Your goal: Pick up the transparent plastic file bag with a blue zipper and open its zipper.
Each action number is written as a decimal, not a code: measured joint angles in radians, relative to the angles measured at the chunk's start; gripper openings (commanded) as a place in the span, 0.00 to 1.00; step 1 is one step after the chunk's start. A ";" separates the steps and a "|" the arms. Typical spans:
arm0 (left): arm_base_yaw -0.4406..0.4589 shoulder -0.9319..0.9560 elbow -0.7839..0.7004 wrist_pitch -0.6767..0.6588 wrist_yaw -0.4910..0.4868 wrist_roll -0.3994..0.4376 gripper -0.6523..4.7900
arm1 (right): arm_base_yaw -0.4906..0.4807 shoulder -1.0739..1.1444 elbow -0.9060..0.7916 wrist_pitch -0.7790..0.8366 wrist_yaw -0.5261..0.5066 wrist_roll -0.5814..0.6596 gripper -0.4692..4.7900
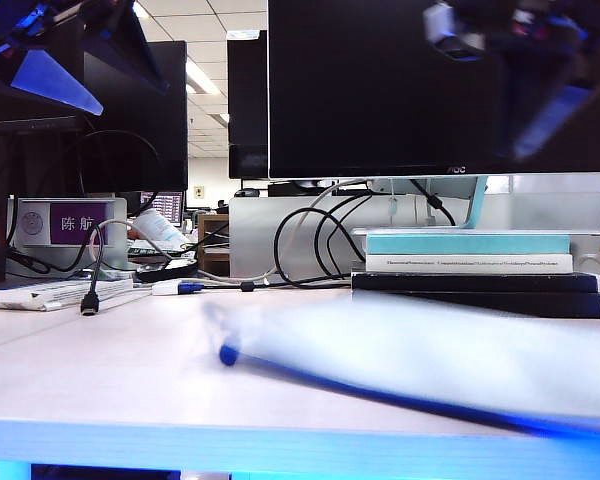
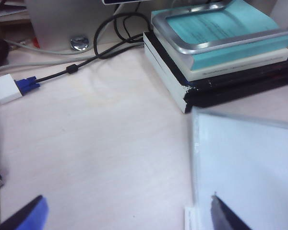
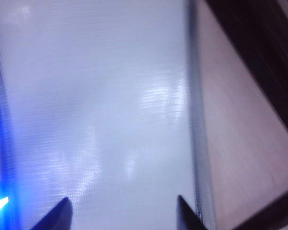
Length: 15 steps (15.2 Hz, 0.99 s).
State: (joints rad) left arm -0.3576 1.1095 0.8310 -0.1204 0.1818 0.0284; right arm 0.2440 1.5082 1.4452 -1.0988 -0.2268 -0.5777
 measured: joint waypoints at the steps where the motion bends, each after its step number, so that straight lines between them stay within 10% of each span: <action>1: 0.000 0.000 0.000 0.000 0.000 0.000 1.00 | -0.017 0.000 0.000 -0.016 0.000 0.027 0.68; 5: 0.000 -0.002 0.000 0.009 0.039 0.027 1.00 | -0.068 -0.014 -0.002 0.046 -0.108 0.203 0.57; 8: 0.053 -0.019 0.000 -0.005 0.135 0.050 0.73 | -0.127 -0.075 -0.001 0.151 -0.234 0.336 0.53; 15: 0.431 -0.188 -0.003 -0.168 0.360 0.042 0.61 | -0.164 -0.431 -0.182 0.220 -0.179 0.418 0.45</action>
State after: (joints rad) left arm 0.0731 0.9218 0.8276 -0.2886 0.5415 0.0700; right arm 0.0803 1.0775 1.2636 -0.8783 -0.4053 -0.1596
